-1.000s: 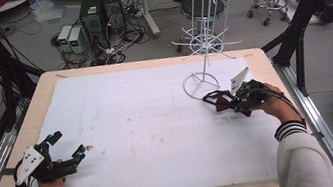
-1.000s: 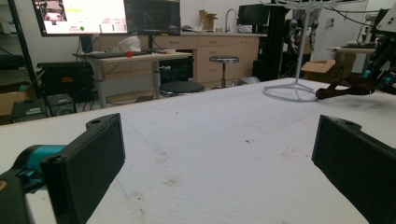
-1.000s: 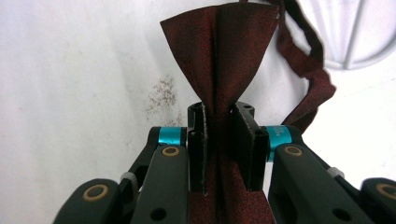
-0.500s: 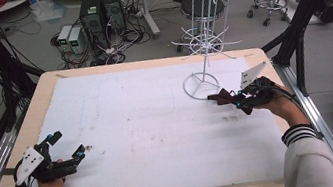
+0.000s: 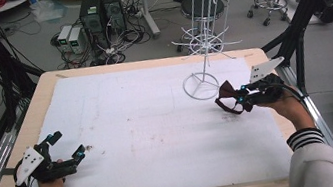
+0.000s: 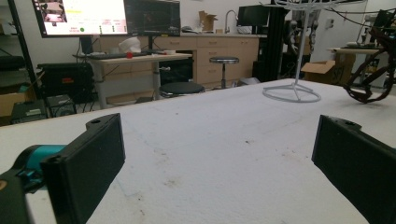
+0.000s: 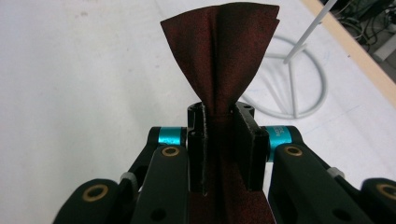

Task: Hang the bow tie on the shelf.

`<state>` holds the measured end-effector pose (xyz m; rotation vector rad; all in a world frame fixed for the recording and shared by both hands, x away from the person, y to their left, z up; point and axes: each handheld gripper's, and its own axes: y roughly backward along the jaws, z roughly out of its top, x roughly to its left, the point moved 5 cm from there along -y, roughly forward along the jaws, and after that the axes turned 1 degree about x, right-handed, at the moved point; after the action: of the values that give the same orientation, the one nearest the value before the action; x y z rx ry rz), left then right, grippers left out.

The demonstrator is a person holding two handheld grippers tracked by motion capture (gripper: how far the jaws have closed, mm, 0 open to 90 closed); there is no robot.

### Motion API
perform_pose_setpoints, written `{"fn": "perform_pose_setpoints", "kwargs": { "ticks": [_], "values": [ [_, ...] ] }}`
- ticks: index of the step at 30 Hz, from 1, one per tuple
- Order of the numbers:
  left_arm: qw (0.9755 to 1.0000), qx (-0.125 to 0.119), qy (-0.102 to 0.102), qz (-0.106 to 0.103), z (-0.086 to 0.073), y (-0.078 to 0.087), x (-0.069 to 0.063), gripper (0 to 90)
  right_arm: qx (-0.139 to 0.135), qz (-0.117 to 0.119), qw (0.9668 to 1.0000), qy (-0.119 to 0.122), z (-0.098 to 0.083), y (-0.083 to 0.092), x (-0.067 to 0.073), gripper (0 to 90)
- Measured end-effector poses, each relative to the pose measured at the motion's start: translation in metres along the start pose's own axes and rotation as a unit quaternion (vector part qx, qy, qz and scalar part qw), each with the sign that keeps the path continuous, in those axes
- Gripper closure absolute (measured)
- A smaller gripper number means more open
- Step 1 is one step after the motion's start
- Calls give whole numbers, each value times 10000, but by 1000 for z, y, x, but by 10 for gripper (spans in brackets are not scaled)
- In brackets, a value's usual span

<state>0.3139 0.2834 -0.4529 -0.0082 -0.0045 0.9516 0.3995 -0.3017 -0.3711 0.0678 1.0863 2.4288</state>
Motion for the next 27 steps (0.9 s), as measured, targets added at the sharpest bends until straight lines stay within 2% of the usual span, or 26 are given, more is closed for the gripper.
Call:
{"fn": "perform_pose_setpoints", "kwargs": {
  "ticks": [3, 5, 7, 9, 10, 13, 18, 27],
  "values": [
    [10000, 1, -9, 4, 0, 0, 0, 30, -206, -72, 9996, -201, 2, 8, 0, 766],
    [10000, 3, -13, 6, 0, 0, 0, 31, -230, -106, 9993, -259, 2, 10, 1, 765],
    [10000, 2, -12, 7, 0, 0, 0, 31, -388, -143, 9986, -318, 4, 16, 2, 766],
    [10000, 0, -12, 6, 0, 0, 0, 31, -425, -173, 9984, -324, 5, 17, 2, 766],
    [10000, 6, -11, 2, 0, 0, 0, 31, -581, -175, 9975, -348, 6, 22, 2, 766],
    [10000, 7, -19, 3, 0, 0, 1, 31, -695, -196, 9967, -359, 8, 25, 3, 765],
    [10000, 6, -17, 2, 0, 0, 1, 31, -989, -345, 9933, -497, 12, 35, 2, 765],
    [10000, 6, -16, 2, 0, 0, 1, 31, -1234, -423, 9897, -589, 14, 47, 5, 764]
  ]
}}
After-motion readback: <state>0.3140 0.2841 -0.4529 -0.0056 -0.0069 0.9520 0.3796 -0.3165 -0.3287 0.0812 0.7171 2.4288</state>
